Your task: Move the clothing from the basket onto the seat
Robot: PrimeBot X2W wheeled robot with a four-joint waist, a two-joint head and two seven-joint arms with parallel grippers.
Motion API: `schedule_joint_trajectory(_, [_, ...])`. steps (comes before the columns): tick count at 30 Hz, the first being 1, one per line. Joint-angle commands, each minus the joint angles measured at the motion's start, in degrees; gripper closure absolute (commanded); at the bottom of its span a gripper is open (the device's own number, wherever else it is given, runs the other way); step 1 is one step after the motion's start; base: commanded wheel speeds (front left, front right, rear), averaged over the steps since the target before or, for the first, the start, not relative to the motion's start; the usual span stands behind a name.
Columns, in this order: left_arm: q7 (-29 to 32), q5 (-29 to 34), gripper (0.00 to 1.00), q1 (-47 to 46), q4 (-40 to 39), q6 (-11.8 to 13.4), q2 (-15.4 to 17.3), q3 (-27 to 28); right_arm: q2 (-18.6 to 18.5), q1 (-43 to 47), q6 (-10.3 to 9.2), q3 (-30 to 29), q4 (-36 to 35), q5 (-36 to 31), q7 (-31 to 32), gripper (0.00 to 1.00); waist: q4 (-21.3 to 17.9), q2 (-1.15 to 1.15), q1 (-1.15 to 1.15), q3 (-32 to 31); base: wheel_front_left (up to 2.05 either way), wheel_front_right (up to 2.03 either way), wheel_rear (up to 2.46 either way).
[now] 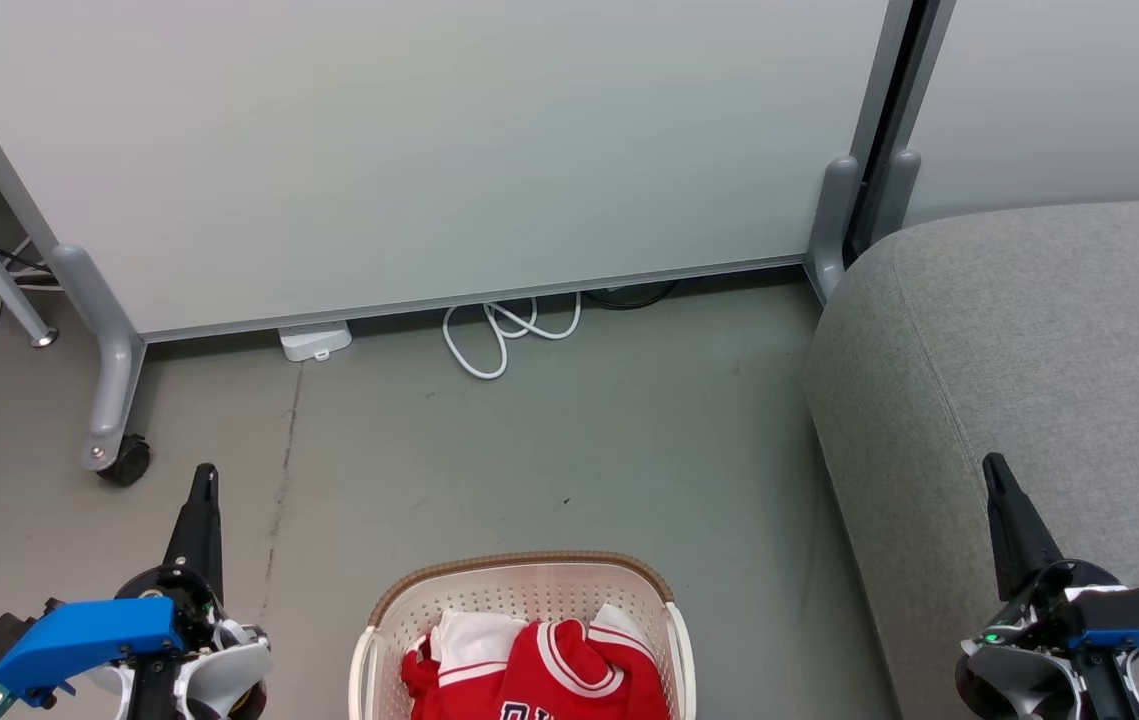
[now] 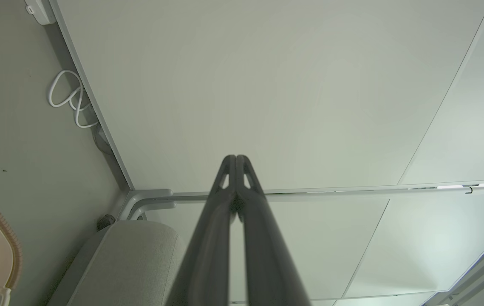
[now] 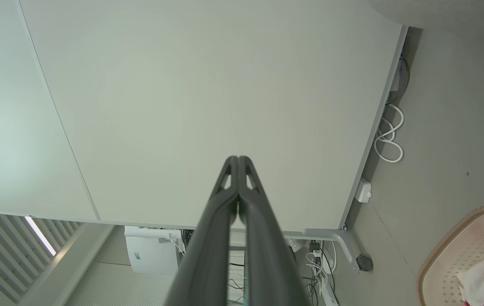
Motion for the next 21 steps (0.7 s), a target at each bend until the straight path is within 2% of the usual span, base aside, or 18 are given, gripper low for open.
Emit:
schedule_joint_trajectory(1, [0.2, -0.1, 1.0, -0.5, -0.2, -0.3, 0.1, 0.1, -0.2, -0.5, 0.05, -0.1, 0.1, 0.2, 0.2, 1.0, 0.0, 0.0, 0.0, 0.0, 0.0, 0.0, 0.0])
schedule_joint_trajectory(7, [0.2, -0.1, 1.0, -0.5, -0.2, -0.3, 0.1, 0.1, -0.2, -0.5, 0.05, -0.1, 0.1, 0.2, 0.2, 1.0, 0.0, 0.0, 0.0, 0.0, 0.0, 0.0, 0.0])
schedule_joint_trajectory(8, [0.2, -0.1, 0.0, -0.5, -0.2, -0.3, 0.1, 0.1, -0.2, -0.5, 0.05, -0.1, 0.1, 0.2, 0.2, 0.0, 0.0, 0.0, 0.0, 0.0, 0.0, 0.0, 0.0])
schedule_joint_trajectory(17, [-1.5, 1.1, 0.0, 1.2, 0.9, 0.0, -0.3, -0.8, 0.2, 1.0, -0.08, 0.6, 1.2, -1.3, -1.5, 0.0, 0.0, 0.0, 0.0, 0.1, 0.0, 0.0, 0.0])
schedule_joint_trajectory(21, [-2.6, 3.6, 0.0, 0.9, 0.7, 0.0, -0.3, -1.0, 0.2, 0.8, -0.07, 0.9, 1.0, -3.5, -2.6, 0.0, 0.0, 0.0, 0.0, 0.1, 0.0, 0.0, 0.0])
